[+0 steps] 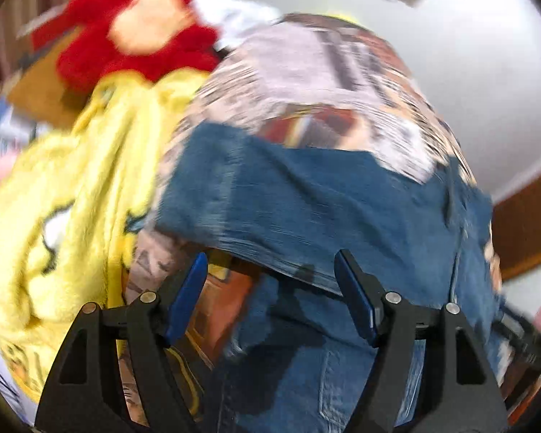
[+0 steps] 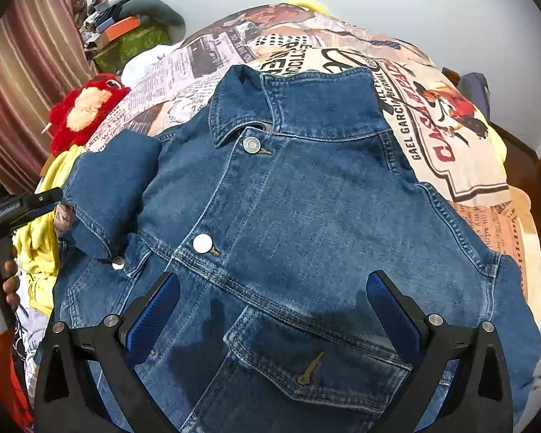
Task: Fold large clothes
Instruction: 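Fold the held sleeve across the jacket front with the left gripper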
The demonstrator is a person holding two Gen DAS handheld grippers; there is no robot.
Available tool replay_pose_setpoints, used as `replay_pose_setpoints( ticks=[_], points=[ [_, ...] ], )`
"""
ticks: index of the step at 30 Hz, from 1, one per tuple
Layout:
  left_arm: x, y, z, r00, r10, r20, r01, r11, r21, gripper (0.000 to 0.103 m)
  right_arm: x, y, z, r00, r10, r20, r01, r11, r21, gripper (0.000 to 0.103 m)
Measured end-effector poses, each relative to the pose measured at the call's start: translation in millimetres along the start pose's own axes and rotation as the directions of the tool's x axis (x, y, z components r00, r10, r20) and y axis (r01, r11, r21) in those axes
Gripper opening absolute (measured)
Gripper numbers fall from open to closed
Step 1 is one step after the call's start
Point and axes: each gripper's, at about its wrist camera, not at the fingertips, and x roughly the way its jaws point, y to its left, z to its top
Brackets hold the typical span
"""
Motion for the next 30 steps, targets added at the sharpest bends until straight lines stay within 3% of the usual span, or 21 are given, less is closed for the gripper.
replay_pose_setpoints(
  ticks=[4,6,9,13,16,18,19,25,30],
  points=[
    [30.5,25.6,6.4,0.992,-0.098,-0.085,0.084,0.984,-0.154,0.072,7.2,-2.1,2.2,1.0,-0.003,-0.014,0.003,1.0,0.007,0.103],
    [43.8,31.2,8.2,0.984,-0.155,-0.092,0.132,0.968,-0.215,0.072,10.2,-3.6,2.8,1.0,-0.004,-0.019,0.004,1.0,0.013,0.103],
    [50.9,31.1,14.3,0.984,-0.168,-0.06,0.148,0.956,-0.254,0.072,13.5,-6.3,3.3,1.0,-0.003,-0.027,0.003,1.0,0.024,0.103],
    [53.9,36.0,19.1,0.991,-0.132,-0.034,0.117,0.949,-0.293,0.069,15.1,-10.9,2.5,0.999,-0.004,-0.032,0.005,0.999,0.036,0.103],
    [51.1,35.1,17.0,0.997,-0.066,-0.044,0.051,0.961,-0.272,0.049,12.5,-15.5,1.3,1.0,-0.003,-0.028,0.005,0.999,0.053,0.103],
    [47.1,36.0,14.3,0.998,-0.034,-0.051,0.02,0.965,-0.262,0.027,9.6,-17.5,0.2,1.0,0.0,-0.025,0.002,0.998,0.062,0.103],
    [44.8,35.5,13.7,0.998,-0.043,-0.049,0.029,0.966,-0.258,0.021,8.1,-18.4,-0.2,1.0,0.0,-0.022,0.001,0.998,0.065,0.103],
    [8.5,6.3,15.6,0.999,0.03,0.035,-0.024,0.988,-0.153,0.019,-8.9,-23.1,-4.3,1.0,0.003,0.008,-0.004,0.997,0.074,0.103],
    [-32.5,-53.7,22.2,0.984,0.067,0.164,-0.071,0.997,0.02,0.019,-29.2,-28.5,-9.3,0.999,-0.01,0.048,0.007,0.998,0.064,0.103]
  ],
)
